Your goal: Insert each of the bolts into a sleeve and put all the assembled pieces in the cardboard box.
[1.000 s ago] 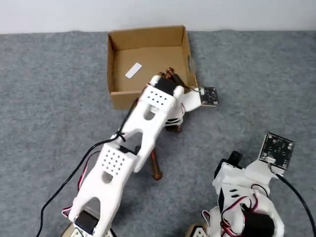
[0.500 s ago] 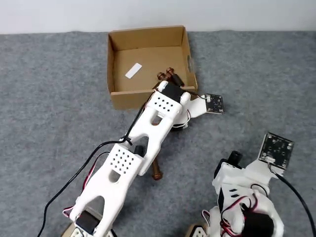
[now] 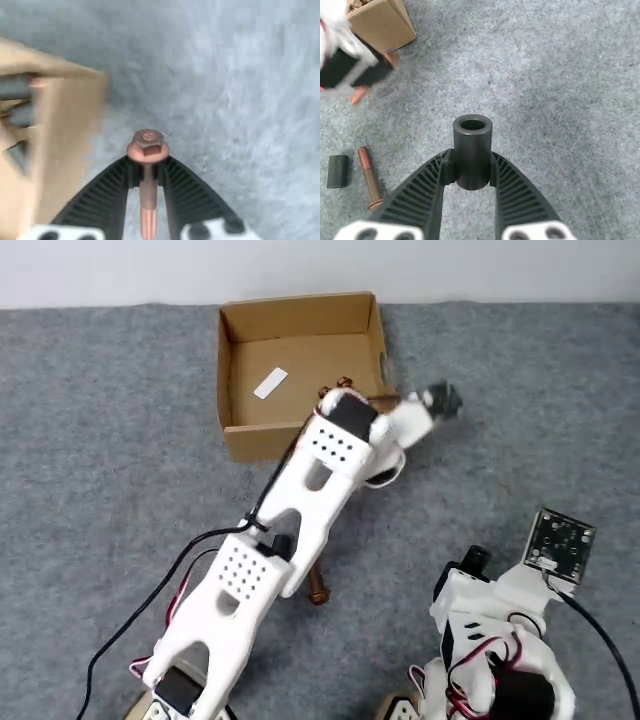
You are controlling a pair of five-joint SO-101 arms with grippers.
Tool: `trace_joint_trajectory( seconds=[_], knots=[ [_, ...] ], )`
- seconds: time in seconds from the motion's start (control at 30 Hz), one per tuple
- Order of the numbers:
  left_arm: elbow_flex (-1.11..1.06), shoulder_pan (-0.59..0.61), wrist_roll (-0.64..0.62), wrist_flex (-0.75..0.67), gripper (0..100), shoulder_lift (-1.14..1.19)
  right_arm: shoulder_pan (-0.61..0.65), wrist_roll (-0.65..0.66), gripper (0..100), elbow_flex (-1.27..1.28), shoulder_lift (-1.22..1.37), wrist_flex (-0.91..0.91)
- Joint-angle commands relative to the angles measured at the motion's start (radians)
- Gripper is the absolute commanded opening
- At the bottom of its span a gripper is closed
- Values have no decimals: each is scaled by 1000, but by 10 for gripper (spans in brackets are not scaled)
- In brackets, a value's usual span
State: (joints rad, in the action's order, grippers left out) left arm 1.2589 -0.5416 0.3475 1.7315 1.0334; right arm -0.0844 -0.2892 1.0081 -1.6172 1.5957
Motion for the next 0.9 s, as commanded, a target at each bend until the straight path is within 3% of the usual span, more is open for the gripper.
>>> trace_joint_trajectory(
  seconds=[0.0,0.13,0.3,0.43,0.67,0.87],
  knots=[
    [24,-12,-176,25,5,-209,-5,11,8,-12,-5,-21],
    [-159,-11,-278,26,5,-400,-5,12,8,-21,-5,-16],
    [-596,-23,-338,21,5,-723,-12,12,8,-69,-5,31],
    [-897,-2,-534,0,5,-971,-12,11,8,-72,-5,33],
    [-1336,61,-624,-183,4,-1370,1,25,8,-64,-5,-81],
    [-1698,61,-775,-381,4,-1682,125,29,8,-11,-5,-160]
  ],
)
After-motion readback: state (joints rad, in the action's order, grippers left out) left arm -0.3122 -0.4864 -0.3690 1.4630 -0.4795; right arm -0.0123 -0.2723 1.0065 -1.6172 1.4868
